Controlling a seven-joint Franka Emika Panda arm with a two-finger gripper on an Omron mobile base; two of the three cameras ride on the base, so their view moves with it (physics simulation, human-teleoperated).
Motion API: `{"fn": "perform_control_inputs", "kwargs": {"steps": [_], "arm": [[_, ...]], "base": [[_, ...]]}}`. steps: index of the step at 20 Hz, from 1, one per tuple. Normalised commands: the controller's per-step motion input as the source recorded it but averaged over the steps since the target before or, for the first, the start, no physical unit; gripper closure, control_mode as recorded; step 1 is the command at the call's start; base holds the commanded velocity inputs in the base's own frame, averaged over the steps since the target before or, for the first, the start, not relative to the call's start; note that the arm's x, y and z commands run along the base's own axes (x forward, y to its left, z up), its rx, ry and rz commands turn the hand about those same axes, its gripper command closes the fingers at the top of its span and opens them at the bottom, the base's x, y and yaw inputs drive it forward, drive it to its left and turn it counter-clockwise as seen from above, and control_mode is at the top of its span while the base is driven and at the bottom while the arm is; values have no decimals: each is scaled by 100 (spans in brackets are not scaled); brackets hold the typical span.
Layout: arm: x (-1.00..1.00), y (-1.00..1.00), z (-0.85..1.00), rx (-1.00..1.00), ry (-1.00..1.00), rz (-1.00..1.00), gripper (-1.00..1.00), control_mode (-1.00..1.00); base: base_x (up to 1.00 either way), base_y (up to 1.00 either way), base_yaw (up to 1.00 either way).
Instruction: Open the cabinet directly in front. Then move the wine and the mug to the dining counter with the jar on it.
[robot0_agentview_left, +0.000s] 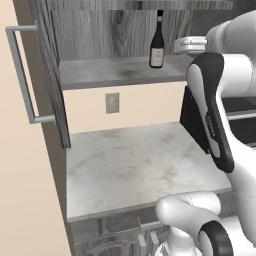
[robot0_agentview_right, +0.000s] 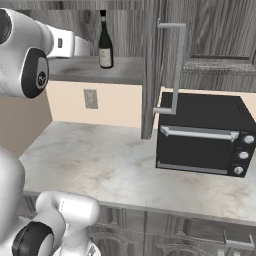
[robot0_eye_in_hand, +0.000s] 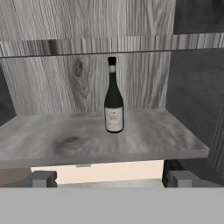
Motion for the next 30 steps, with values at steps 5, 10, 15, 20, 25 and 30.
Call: {"fn": "perform_control_inputs", "kwargs": {"steps": [5, 10, 15, 20, 25, 30], "arm": [[32, -11, 0, 0, 0, 1, -100, -100], [46, 0, 0, 0, 0, 0, -100, -100], [61, 1, 0, 0, 1, -1, -100, -100], [56, 2, 0, 0, 0, -1, -100, -100], [50, 9, 0, 0, 0, -1, -100, -100], [44, 1, 0, 0, 0, 0, -100, -100]], "base": [[0, 0, 0], [0, 0, 0], [0, 0, 0], [0, 0, 0], [0, 0, 0], [0, 0, 0]]}}
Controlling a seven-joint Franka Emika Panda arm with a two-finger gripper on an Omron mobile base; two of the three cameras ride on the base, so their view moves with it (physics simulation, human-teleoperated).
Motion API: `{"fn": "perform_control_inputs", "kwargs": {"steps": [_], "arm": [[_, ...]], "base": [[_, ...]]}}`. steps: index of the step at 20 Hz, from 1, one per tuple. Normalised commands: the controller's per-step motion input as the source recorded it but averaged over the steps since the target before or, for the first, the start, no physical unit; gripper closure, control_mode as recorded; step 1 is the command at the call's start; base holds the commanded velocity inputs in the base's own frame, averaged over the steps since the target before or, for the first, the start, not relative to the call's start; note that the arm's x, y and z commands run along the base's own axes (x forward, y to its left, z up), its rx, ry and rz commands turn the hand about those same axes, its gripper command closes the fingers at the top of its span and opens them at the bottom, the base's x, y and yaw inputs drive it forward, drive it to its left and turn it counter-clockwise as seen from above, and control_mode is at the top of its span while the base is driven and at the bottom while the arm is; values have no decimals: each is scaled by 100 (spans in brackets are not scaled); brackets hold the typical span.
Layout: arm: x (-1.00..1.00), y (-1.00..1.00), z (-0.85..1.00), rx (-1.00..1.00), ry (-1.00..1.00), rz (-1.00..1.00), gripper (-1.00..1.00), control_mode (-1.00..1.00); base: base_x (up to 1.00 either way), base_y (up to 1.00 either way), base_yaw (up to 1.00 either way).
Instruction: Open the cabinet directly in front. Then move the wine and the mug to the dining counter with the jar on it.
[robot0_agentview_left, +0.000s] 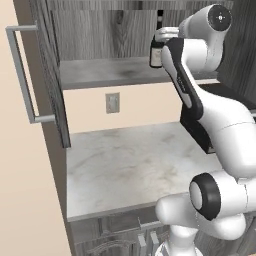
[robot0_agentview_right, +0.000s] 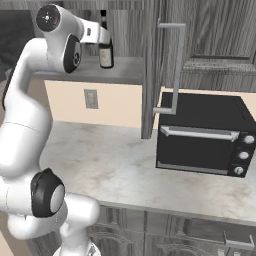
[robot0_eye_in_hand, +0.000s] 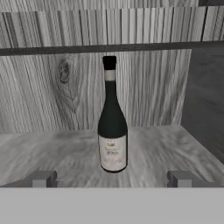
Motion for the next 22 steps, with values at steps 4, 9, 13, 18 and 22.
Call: {"fn": "perform_control_inputs", "kwargs": {"steps": [4, 9, 13, 18, 22], "arm": [[48, 0, 0, 0, 0, 0, -100, -100], [47, 0, 0, 0, 0, 0, -100, -100], [41, 0, 0, 0, 0, 0, -100, -100], [34, 0, 0, 0, 0, 0, -100, -100], [32, 0, 0, 0, 0, 0, -100, -100]], "base": [[0, 0, 0], [0, 0, 0], [0, 0, 0], [0, 0, 0], [0, 0, 0]]}}
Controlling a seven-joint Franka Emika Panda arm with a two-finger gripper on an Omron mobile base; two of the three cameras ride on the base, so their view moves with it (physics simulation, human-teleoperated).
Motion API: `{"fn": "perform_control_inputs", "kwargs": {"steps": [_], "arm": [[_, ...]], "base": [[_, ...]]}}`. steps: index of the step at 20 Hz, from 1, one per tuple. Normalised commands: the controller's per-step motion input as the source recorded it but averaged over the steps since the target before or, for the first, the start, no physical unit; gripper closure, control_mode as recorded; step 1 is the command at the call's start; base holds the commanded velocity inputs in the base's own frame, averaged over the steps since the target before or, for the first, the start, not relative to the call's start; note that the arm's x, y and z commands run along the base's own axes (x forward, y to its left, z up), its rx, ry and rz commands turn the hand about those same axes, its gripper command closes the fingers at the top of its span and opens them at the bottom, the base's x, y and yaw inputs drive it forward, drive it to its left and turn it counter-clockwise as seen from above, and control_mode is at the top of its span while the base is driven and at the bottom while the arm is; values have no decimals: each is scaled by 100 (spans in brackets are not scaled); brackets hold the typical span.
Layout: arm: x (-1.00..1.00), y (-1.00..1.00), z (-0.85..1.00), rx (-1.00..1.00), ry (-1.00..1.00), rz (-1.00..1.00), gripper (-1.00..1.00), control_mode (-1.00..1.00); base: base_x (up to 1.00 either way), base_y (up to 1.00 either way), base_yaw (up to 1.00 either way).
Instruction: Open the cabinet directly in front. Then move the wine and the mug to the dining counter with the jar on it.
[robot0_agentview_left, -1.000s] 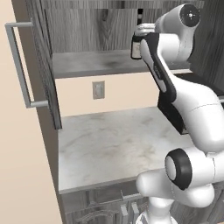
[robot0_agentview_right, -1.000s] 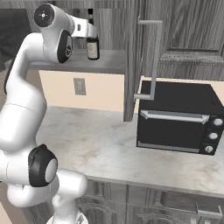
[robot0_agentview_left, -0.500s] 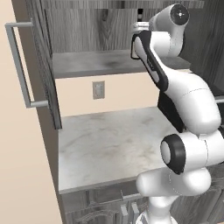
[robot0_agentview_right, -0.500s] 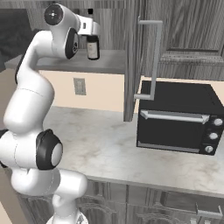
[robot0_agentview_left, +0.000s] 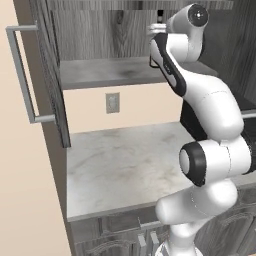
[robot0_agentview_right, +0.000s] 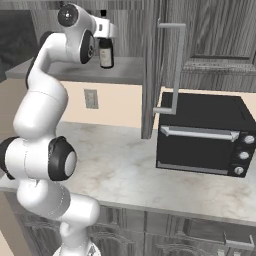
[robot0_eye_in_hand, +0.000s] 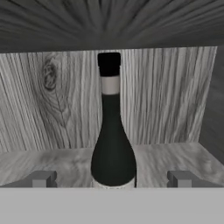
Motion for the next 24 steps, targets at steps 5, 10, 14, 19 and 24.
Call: {"fn": "perform_control_inputs", "kwargs": {"steps": [5, 10, 14, 19, 24], "arm": [[36, 0, 0, 0, 0, 0, -100, -100], [35, 0, 0, 0, 0, 0, -100, -100], [36, 0, 0, 0, 0, 0, -100, -100], [33, 0, 0, 0, 0, 0, -100, -100], [27, 0, 0, 0, 0, 0, -100, -100]], "base": [[0, 0, 0], [0, 0, 0], [0, 0, 0], [0, 0, 0], [0, 0, 0]]}}
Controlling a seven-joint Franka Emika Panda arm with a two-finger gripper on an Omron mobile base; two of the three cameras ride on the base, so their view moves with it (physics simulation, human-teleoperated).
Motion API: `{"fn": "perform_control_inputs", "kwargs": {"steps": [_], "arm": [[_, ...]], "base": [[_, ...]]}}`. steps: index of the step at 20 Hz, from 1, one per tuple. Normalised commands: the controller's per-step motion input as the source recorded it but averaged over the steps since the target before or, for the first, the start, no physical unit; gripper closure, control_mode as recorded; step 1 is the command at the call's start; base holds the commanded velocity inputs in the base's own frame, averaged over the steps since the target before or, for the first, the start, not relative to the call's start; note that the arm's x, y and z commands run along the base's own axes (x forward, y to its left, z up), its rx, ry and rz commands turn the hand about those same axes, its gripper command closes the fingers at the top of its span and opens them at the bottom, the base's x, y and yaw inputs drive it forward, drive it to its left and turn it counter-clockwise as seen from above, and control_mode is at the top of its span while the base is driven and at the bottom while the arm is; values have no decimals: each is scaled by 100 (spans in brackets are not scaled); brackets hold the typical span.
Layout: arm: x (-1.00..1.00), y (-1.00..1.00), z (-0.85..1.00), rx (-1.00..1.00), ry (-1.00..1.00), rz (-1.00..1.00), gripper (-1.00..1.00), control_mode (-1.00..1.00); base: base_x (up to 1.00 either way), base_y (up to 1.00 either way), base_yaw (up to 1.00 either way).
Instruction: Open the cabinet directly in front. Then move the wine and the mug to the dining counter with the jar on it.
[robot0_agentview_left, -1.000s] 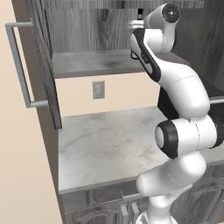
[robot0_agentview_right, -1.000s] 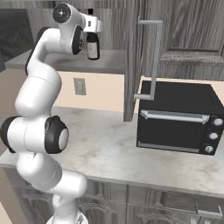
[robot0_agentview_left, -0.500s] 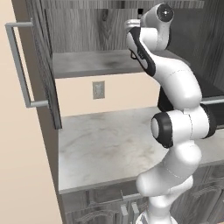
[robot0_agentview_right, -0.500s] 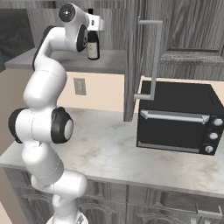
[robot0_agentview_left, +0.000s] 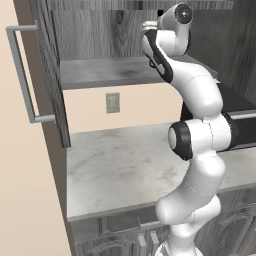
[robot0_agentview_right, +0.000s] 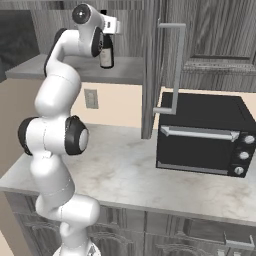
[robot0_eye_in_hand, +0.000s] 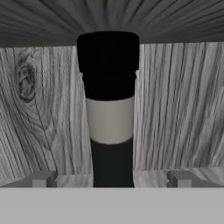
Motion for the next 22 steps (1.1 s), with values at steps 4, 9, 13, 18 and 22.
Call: {"fn": "perform_control_inputs", "kwargs": {"steps": [4, 9, 13, 18, 22], "arm": [[24, 0, 0, 0, 0, 0, -100, -100], [21, 0, 0, 0, 0, 0, -100, -100], [16, 0, 0, 0, 0, 0, 100, -100], [2, 0, 0, 0, 0, 0, 100, -100], [0, 0, 0, 0, 0, 0, 100, -100]], "base": [[0, 0, 0], [0, 0, 0], [0, 0, 0], [0, 0, 0], [0, 0, 0]]}}
